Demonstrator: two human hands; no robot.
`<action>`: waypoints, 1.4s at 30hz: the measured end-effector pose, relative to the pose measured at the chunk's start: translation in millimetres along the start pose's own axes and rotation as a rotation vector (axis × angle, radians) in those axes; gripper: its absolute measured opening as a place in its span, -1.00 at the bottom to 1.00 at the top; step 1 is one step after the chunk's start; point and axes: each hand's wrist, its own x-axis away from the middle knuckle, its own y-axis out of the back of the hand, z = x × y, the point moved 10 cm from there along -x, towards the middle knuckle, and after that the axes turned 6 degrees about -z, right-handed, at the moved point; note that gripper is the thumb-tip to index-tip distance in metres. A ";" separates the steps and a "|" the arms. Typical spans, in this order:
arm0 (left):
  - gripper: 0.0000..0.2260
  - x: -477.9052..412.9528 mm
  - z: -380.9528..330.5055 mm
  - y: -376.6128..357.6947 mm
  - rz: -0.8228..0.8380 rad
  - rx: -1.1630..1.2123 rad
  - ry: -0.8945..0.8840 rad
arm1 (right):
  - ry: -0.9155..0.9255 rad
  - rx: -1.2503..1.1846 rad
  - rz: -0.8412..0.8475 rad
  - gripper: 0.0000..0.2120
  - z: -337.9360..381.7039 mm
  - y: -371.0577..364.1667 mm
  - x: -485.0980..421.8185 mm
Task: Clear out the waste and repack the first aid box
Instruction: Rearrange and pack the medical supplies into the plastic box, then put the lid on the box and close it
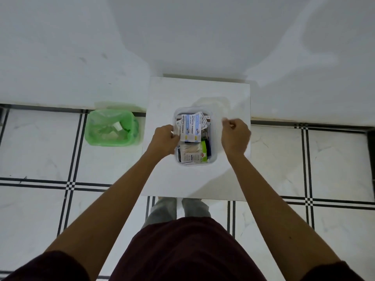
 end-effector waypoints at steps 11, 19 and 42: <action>-0.80 25.9 38.6 58.0 -0.131 0.100 0.069 | -0.005 0.281 0.475 -0.56 -74.0 -92.5 23.6; -0.79 21.9 45.2 55.3 -0.121 0.136 0.070 | -0.289 -0.187 0.591 -0.87 -72.6 -64.6 16.3; -0.74 0.4 24.8 24.8 -0.150 0.415 0.173 | 0.782 0.369 0.374 -0.53 49.5 -74.5 139.7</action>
